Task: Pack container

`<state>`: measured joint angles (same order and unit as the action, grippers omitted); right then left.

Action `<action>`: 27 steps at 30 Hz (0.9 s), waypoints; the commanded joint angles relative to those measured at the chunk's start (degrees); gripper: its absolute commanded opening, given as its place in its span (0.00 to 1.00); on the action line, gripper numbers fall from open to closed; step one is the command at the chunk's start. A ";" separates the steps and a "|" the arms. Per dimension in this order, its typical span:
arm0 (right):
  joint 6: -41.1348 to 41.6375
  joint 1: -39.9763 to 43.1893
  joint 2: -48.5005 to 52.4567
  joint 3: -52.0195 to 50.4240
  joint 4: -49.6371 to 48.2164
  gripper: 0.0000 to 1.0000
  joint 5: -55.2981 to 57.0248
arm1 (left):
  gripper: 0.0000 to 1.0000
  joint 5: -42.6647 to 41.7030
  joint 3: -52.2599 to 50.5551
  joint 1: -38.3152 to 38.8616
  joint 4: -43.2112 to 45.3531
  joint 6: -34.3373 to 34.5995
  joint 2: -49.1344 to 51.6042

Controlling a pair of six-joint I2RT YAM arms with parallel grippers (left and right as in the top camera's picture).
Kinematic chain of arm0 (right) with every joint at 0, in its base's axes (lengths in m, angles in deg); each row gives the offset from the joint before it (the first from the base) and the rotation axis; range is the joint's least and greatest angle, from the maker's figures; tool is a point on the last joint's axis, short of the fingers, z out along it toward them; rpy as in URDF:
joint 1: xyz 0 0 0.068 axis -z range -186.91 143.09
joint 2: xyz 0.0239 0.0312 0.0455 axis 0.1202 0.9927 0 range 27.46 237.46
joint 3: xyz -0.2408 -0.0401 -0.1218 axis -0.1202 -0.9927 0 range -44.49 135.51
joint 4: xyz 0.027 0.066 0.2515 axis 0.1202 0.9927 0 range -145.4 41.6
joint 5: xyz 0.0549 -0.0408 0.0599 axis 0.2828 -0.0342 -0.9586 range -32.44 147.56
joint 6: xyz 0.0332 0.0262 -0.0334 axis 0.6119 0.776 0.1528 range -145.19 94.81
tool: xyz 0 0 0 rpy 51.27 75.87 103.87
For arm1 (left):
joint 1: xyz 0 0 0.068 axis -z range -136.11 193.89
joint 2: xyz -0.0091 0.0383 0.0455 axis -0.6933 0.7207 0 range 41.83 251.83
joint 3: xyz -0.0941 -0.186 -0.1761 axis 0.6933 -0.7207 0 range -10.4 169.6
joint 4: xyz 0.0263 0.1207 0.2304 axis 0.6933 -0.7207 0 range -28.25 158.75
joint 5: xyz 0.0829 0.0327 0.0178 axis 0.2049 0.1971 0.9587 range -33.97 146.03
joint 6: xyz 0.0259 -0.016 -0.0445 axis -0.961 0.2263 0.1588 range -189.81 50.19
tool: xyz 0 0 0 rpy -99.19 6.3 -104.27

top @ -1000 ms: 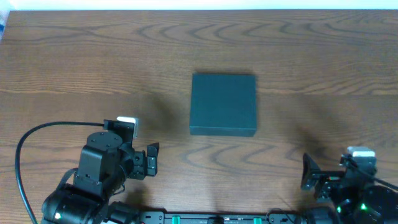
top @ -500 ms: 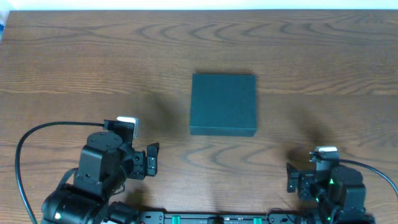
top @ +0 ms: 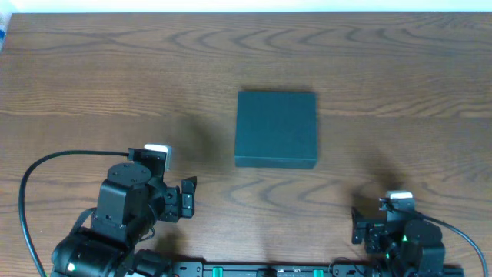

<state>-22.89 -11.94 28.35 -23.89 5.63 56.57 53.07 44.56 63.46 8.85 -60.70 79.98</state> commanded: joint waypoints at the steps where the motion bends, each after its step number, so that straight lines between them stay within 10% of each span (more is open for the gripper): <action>1: -0.70 0.48 -0.57 -0.20 0.61 0.99 0.31 | 0.96 0.61 -0.48 0.11 -0.15 -0.09 0.02; 27: -0.68 0.48 -0.55 -0.20 0.37 0.99 0.31 | 0.95 2.60 -0.50 0.02 -0.61 -0.46 -0.79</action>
<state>-22.89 -11.94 28.31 -23.89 5.57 56.70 53.51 44.56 63.46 8.78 -60.75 79.94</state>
